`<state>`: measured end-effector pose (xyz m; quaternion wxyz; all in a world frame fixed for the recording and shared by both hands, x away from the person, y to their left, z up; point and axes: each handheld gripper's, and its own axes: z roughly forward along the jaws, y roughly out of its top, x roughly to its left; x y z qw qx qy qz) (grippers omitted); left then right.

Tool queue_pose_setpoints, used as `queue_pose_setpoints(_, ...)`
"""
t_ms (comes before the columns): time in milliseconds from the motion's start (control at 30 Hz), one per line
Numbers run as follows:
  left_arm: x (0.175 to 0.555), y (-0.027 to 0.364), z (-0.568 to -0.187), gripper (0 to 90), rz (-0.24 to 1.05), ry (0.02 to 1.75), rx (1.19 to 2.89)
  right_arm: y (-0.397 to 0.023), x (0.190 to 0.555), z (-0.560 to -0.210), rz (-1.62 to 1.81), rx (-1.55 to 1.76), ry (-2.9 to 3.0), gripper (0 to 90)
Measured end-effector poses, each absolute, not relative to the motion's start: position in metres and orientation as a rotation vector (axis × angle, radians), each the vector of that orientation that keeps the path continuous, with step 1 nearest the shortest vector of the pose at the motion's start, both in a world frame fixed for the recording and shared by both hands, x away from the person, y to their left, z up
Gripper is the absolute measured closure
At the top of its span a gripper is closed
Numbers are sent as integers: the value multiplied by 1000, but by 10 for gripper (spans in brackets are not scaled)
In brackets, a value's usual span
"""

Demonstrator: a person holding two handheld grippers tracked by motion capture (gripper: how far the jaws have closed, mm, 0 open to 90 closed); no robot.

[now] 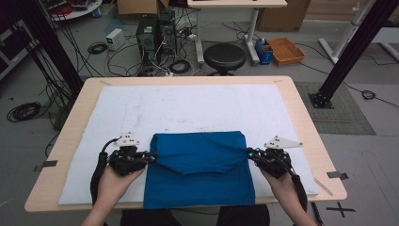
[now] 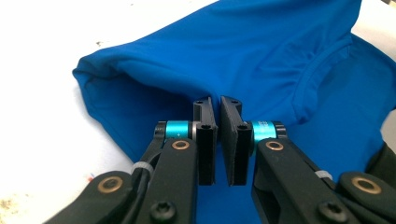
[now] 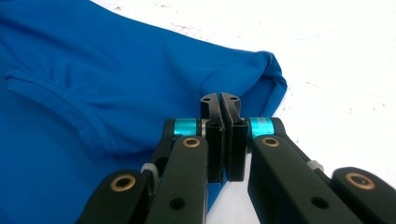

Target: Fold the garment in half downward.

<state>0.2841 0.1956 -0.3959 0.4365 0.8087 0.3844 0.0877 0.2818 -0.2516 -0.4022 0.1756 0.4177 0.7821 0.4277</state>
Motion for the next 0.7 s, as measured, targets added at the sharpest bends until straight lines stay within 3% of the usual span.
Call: queue_pose_setpoints(700,239,194,-393,845,196,889,2060,-259,223,-401,1233,1114,2250,890)
